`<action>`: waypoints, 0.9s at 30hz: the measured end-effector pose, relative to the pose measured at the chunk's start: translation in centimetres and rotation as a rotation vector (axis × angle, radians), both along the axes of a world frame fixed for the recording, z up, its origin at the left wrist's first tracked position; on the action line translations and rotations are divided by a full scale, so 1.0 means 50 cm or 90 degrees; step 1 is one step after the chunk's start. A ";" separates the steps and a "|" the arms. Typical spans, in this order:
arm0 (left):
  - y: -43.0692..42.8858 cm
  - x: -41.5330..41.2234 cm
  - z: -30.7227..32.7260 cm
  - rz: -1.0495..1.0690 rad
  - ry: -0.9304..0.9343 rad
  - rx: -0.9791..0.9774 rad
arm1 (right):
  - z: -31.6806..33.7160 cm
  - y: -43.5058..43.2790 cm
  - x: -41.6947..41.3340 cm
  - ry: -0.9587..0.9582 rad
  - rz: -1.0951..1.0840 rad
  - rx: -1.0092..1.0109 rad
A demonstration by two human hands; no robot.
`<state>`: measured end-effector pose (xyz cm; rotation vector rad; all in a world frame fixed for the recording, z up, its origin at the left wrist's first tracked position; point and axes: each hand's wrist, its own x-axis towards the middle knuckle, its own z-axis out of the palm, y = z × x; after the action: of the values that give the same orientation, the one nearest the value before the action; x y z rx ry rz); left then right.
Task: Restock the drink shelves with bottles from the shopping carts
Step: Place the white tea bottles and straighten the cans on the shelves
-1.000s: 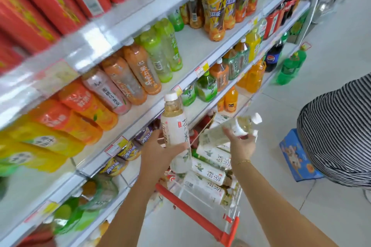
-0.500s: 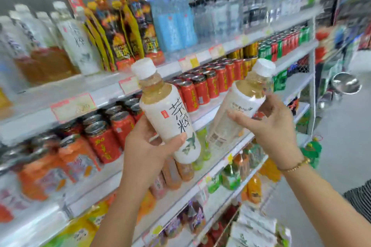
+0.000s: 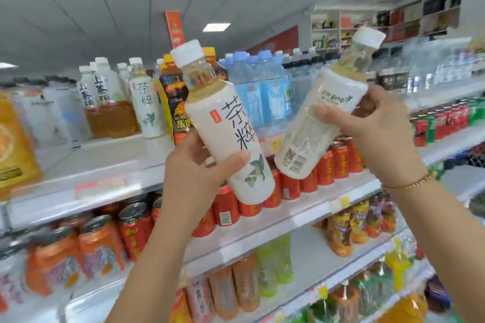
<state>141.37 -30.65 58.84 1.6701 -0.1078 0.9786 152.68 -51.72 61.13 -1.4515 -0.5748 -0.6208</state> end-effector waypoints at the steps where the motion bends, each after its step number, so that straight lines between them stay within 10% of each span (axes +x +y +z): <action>1: 0.003 0.001 0.009 0.010 -0.006 -0.017 | 0.013 0.011 0.008 -0.005 0.028 -0.019; 12: 0.159 -0.108 0.182 0.286 -0.054 0.023 | 0.172 0.281 -0.048 -0.109 0.203 -0.064; 27: 0.435 -0.030 0.133 0.340 0.104 -0.014 | 0.157 0.632 -0.100 -0.049 0.023 -0.299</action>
<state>139.86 -8.89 65.51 1.7891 0.4788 1.2209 147.66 -20.13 68.99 -1.8560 -0.8448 -0.5343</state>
